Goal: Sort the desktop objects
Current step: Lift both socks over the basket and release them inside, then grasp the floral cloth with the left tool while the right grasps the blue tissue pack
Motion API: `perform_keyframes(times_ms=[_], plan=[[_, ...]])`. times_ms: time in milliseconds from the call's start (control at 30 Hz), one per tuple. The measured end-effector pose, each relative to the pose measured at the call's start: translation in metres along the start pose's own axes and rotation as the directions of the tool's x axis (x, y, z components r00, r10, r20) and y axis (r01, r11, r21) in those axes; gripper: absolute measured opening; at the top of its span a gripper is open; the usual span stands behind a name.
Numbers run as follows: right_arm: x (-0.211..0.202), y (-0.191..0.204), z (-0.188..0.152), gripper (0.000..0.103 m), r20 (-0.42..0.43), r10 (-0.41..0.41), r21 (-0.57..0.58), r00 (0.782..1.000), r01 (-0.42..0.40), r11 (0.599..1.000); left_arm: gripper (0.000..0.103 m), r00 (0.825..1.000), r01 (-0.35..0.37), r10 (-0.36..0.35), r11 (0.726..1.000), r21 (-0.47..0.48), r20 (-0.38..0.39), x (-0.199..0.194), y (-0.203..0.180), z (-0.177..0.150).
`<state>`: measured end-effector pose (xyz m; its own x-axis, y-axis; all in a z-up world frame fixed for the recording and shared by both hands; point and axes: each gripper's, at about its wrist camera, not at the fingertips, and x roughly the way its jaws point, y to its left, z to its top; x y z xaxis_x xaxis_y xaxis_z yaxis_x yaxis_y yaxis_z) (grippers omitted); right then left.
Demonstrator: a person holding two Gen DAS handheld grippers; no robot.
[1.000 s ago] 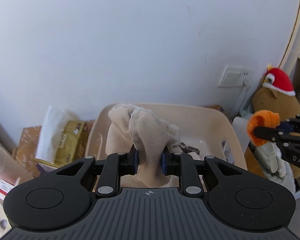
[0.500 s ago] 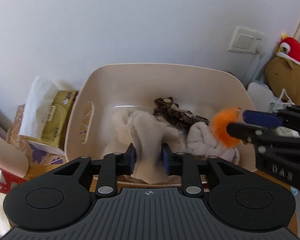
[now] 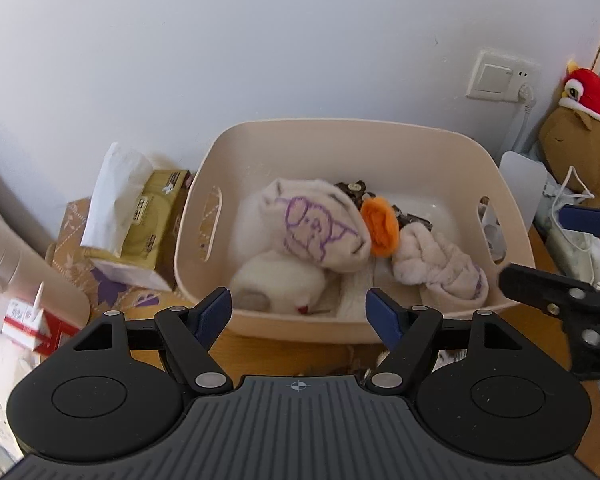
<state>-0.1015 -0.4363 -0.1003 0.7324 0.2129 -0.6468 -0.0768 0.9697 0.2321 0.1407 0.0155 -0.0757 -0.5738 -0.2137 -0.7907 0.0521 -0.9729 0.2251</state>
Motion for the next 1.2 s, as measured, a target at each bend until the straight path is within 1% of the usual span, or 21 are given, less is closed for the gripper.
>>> perform_keyframes(times_ms=[33,233,300,433,633,767,833,967,1100,1200], plan=[[-0.004,0.001,-0.003,0.103,0.007,-0.009,0.001,1.000,0.009,1.000,0.076,1.000,-0.003,0.003,1.000,-0.004,-0.003,-0.002,0.001,-0.002],[-0.030,0.010,-0.027,0.103,0.006,0.014,-0.007,1.000,-0.014,1.000,0.076,1.000,-0.004,0.004,1.000,0.005,-0.013,-0.018,0.010,-0.021],[-0.035,0.013,-0.037,0.103,0.000,0.027,0.013,1.000,-0.027,1.000,0.076,1.000,-0.010,0.010,1.000,-0.002,-0.024,-0.023,0.014,-0.034],[-0.046,0.023,-0.061,0.103,0.006,0.006,0.038,1.000,-0.006,0.999,0.076,0.999,-0.015,0.013,0.999,-0.043,-0.046,-0.029,0.019,-0.064],[-0.049,0.037,-0.105,0.103,-0.061,0.040,0.093,0.997,-0.034,0.995,0.076,0.991,-0.030,0.024,0.999,-0.044,-0.130,-0.030,0.020,-0.115],[-0.049,0.047,-0.126,0.103,-0.108,0.062,0.090,0.992,-0.052,0.995,0.076,0.985,-0.034,0.023,0.997,-0.064,-0.172,-0.031,0.022,-0.141],[-0.048,0.052,-0.130,0.103,-0.131,0.070,0.078,0.989,-0.060,0.995,0.076,0.982,-0.032,0.016,0.996,-0.079,-0.191,-0.031,0.023,-0.151],[-0.046,0.066,-0.138,0.103,-0.193,0.069,0.053,0.979,-0.060,0.997,0.076,0.977,-0.020,-0.001,0.995,-0.099,-0.212,-0.033,0.023,-0.162],[-0.041,0.082,-0.148,0.103,-0.236,0.068,0.035,0.969,-0.061,0.997,0.076,0.974,0.022,-0.040,0.996,-0.084,-0.224,-0.030,0.021,-0.166],[-0.036,0.094,-0.155,0.103,-0.266,0.037,0.039,0.963,-0.028,0.999,0.076,0.963,0.059,-0.081,0.994,-0.095,-0.256,-0.021,0.019,-0.171]])
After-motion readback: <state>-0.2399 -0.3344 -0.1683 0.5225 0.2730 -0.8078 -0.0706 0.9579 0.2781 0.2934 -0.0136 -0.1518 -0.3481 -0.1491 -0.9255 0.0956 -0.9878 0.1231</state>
